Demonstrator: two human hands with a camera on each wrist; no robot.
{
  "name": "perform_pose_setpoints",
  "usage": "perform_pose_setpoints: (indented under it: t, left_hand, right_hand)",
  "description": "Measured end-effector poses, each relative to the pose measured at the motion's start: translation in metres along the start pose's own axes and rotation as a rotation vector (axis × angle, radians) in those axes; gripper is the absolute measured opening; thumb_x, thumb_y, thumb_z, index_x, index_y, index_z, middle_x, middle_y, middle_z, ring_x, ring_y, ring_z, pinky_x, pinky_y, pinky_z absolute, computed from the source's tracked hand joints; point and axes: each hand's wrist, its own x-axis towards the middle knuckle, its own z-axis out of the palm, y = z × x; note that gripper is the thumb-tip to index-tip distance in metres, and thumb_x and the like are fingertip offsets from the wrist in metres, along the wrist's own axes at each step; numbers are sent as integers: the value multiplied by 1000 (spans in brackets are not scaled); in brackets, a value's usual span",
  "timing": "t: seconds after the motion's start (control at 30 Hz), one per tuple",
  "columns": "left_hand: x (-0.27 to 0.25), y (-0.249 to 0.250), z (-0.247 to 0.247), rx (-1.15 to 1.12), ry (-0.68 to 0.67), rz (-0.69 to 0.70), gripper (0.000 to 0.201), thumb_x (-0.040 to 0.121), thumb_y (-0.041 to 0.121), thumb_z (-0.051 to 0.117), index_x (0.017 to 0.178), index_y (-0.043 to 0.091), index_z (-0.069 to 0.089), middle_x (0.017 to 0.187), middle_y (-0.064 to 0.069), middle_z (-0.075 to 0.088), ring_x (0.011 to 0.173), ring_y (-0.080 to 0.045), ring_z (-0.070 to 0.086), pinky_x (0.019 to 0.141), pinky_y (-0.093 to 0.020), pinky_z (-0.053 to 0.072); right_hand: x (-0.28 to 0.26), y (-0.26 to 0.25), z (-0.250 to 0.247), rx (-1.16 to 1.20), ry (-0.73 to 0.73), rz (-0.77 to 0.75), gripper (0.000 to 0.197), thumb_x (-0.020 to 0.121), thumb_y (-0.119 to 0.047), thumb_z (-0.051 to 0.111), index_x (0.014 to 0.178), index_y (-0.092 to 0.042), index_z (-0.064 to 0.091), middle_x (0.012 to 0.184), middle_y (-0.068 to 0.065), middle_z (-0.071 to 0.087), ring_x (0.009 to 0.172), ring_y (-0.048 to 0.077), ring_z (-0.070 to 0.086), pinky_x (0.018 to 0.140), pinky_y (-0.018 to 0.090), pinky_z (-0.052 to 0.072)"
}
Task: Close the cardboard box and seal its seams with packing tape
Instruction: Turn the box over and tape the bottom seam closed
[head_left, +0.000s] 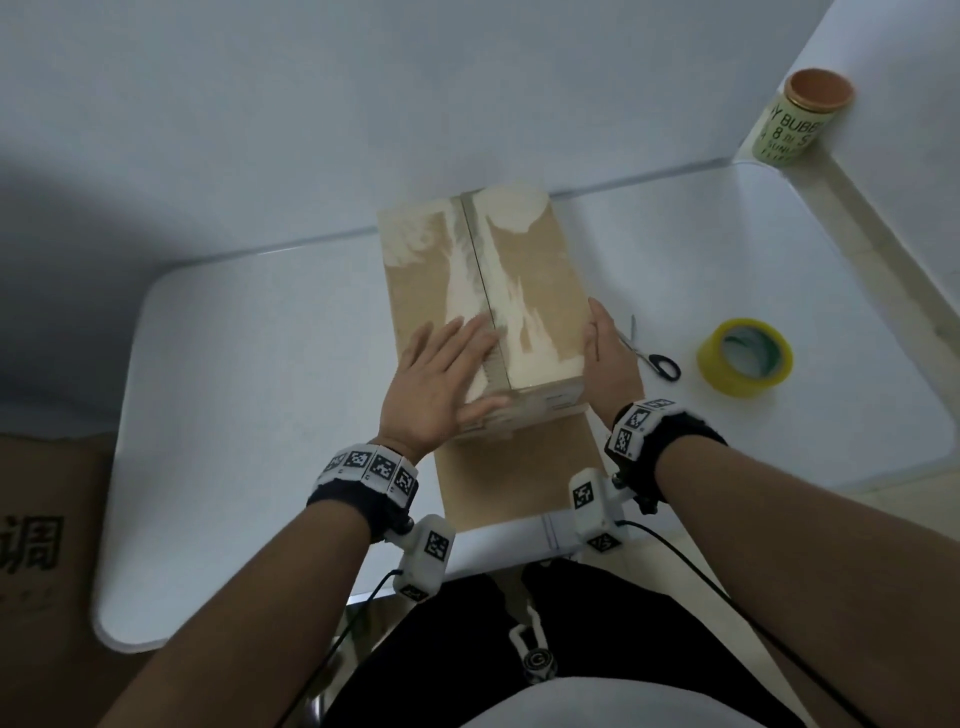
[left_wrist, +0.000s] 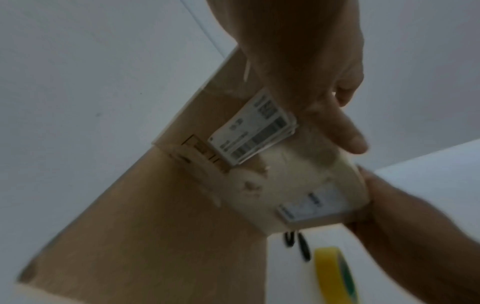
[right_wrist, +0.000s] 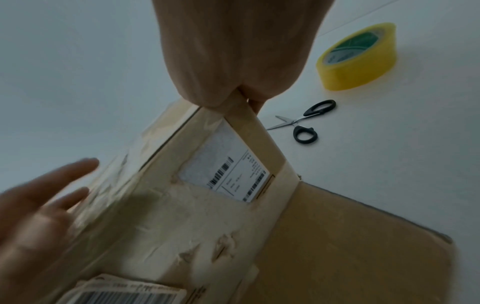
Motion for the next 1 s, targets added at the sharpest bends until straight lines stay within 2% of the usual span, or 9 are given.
perform_pose_setpoints:
  t: [0.07,0.17,0.23,0.3,0.5,0.63,0.8,0.93,1.0]
  left_hand:
    - [-2,-1,-6,-278,127,-209,57,98,54,34,149,29,30,159,7,22,147,-9,19,121,-40,5]
    - [-5,4,-11,-850,442,-820,51,101,47,29,148,27,33,158,10,25,145,-1,19,122,-38,13]
    - [-1,9,-11,-1155,466,-1132,55,100,53,27,149,28,32,156,11,29,142,-5,25,121,-37,19]
    - [3,7,-6,-1248,407,-1257,58,96,60,30,144,30,39,145,10,43,135,-11,38,114,-34,29]
    - [6,8,-5,-1133,304,-1237,55,92,63,38,137,33,47,123,12,58,109,-10,58,89,-24,43]
    - [8,4,-12,-1257,189,-1197,73,81,66,55,145,37,34,135,10,54,115,-15,58,99,-35,48]
    - [20,15,-51,-1211,143,-984,63,82,34,69,137,27,39,124,4,63,106,-18,66,92,-43,55]
    - [66,13,-102,-945,58,-779,58,84,23,64,136,23,38,126,1,57,109,-19,60,88,-36,53]
    - [85,14,-115,-800,-8,-740,63,85,17,64,140,15,33,128,-2,52,111,-20,56,84,-31,50]
  right_hand:
    - [-3,-1,-1,-42,31,-9,46,106,-32,26,151,-24,27,132,14,58,116,29,58,92,26,42]
    - [-5,-3,3,0,53,24,46,105,-33,28,150,-21,31,134,12,57,119,29,56,95,27,40]
    - [-2,-1,5,1,27,59,48,105,-35,25,150,-19,29,142,10,50,129,29,49,106,33,35]
    - [2,2,5,-15,-9,86,49,105,-38,23,150,-19,28,146,8,45,134,28,43,112,38,31]
    - [6,-1,1,28,-53,122,49,104,-39,23,149,-19,29,147,8,44,134,28,42,113,40,31]
    - [10,-3,-5,99,-115,178,50,104,-41,22,151,-22,27,151,3,38,139,26,36,117,41,25]
    - [26,19,-16,301,-163,273,76,79,-68,35,144,-28,40,147,-4,44,135,20,43,114,45,33]
    - [10,-2,-25,422,-206,383,34,97,-41,42,126,-28,55,133,0,55,116,21,54,95,40,49]
    - [5,-5,-27,387,-253,367,31,100,-35,39,127,-28,51,129,0,52,110,20,51,86,36,47]
